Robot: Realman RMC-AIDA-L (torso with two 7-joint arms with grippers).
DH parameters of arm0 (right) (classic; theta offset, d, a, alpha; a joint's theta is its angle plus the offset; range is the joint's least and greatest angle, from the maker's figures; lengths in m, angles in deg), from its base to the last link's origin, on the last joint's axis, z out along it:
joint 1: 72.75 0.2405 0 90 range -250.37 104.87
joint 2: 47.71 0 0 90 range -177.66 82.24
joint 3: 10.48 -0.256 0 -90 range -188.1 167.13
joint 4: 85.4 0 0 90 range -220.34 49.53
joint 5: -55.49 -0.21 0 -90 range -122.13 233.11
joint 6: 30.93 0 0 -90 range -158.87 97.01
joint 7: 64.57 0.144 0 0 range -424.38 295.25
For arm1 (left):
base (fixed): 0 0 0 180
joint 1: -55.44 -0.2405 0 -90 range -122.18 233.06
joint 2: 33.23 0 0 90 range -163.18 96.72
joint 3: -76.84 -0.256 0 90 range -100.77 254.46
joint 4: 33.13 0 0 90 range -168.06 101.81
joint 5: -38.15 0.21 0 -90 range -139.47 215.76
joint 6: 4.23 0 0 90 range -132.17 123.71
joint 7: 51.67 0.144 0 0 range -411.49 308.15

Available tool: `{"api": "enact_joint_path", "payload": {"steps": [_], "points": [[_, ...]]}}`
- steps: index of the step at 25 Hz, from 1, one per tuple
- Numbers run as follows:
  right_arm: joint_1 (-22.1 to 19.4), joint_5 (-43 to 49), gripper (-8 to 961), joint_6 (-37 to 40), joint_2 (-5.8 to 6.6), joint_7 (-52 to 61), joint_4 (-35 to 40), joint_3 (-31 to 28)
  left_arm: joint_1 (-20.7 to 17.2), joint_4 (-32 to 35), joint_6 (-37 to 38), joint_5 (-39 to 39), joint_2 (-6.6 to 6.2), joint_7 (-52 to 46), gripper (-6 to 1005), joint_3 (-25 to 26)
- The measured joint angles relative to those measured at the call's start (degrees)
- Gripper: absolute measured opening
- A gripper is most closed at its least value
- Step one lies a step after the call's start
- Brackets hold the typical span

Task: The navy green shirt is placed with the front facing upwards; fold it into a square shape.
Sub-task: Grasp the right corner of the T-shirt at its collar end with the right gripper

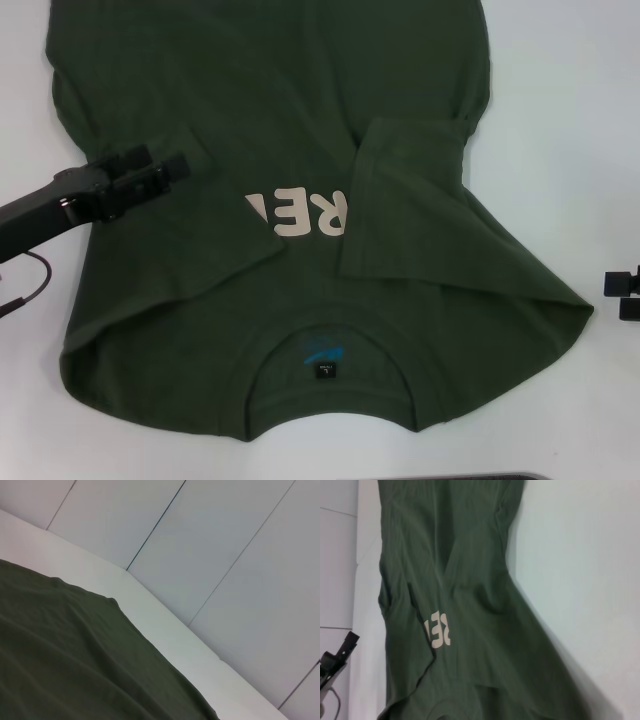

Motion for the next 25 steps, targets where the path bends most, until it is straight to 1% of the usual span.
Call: {"api": "enact_joint_path", "payload": {"steps": [4, 10, 13, 25], "points": [[0.4, 1.4, 748, -1.5, -0.42, 0.0, -0.1, 0.2, 0.0, 0.0, -0.1, 0.0, 0.04, 0.0, 888, 0.0], [1.7, 3.8, 747, -3.1, -1.78, -0.3, -0.2, 0.2, 0.1, 0.0, -0.1, 0.0, 0.07, 0.0, 888, 0.0], [2.3, 4.9, 747, -3.7, -2.21, -0.4, -0.2, 0.1, 0.1, 0.0, -0.1, 0.0, 0.09, 0.0, 887, 0.0], [3.3, 5.2, 748, -4.7, -2.62, -0.4, -0.3, 0.2, -0.1, 0.0, -0.2, 0.0, 0.19, 0.1, 888, 0.0]]}}
